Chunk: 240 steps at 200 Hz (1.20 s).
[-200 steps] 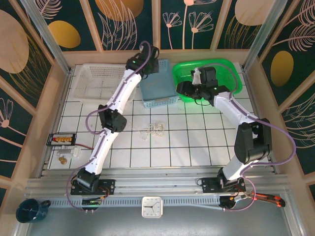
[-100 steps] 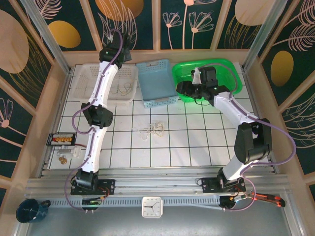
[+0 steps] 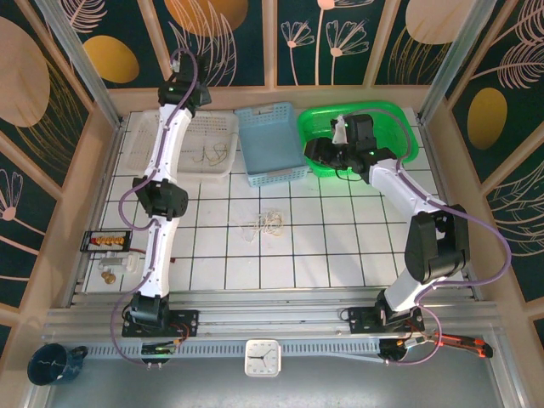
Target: Untangle the cables
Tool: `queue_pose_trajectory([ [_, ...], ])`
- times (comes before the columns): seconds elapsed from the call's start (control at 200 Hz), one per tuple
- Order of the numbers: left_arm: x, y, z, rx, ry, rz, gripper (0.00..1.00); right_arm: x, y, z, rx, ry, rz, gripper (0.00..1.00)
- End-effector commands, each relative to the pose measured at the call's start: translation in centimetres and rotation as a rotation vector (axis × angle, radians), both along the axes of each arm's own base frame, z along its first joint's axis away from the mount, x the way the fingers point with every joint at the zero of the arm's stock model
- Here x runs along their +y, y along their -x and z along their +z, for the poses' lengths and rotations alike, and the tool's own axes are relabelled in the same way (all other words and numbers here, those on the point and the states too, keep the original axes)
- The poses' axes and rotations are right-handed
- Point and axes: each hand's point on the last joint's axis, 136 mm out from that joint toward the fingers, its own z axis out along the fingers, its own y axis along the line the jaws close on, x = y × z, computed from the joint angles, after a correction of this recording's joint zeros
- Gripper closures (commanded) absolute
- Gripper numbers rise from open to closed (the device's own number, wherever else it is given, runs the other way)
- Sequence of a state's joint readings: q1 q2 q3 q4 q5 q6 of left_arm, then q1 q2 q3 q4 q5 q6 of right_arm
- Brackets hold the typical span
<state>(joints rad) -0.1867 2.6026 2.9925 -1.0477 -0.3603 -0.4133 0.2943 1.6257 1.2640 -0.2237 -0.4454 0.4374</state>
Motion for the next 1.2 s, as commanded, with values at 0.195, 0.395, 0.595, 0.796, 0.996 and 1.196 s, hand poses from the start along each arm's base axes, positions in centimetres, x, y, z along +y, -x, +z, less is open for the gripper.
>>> queue_pose_trajectory([
  [0.195, 6.5, 0.2, -5.3, 0.136, -0.112, 0.123, 1.00, 0.7, -0.4, 1.1, -0.028, -0.005, -0.010, 0.48],
  [0.395, 7.7, -0.1, -7.9, 0.185, -0.103, 0.117, 0.97, 1.0, -0.4, 1.1, -0.027, 0.002, -0.007, 0.48],
  [0.595, 6.7, -0.3, -7.4, 0.167, -0.045, 0.083, 0.29, 1.3, -0.2, 1.1, -0.025, 0.005, -0.008, 0.48],
  [0.796, 5.4, -0.3, -4.4, 0.112, 0.029, 0.033, 0.01, 1.4, -0.2, 2.0, -0.043, -0.008, -0.009, 0.48],
  [0.996, 3.2, 1.2, -1.6, 0.104, 0.135, -0.045, 0.01, 1.6, 0.0, 2.4, -0.067, -0.002, 0.014, 0.48],
  [1.196, 1.4, 3.6, 1.7, 0.112, 0.202, -0.144, 0.01, 1.5, 0.5, 3.0, -0.112, 0.003, 0.043, 0.47],
])
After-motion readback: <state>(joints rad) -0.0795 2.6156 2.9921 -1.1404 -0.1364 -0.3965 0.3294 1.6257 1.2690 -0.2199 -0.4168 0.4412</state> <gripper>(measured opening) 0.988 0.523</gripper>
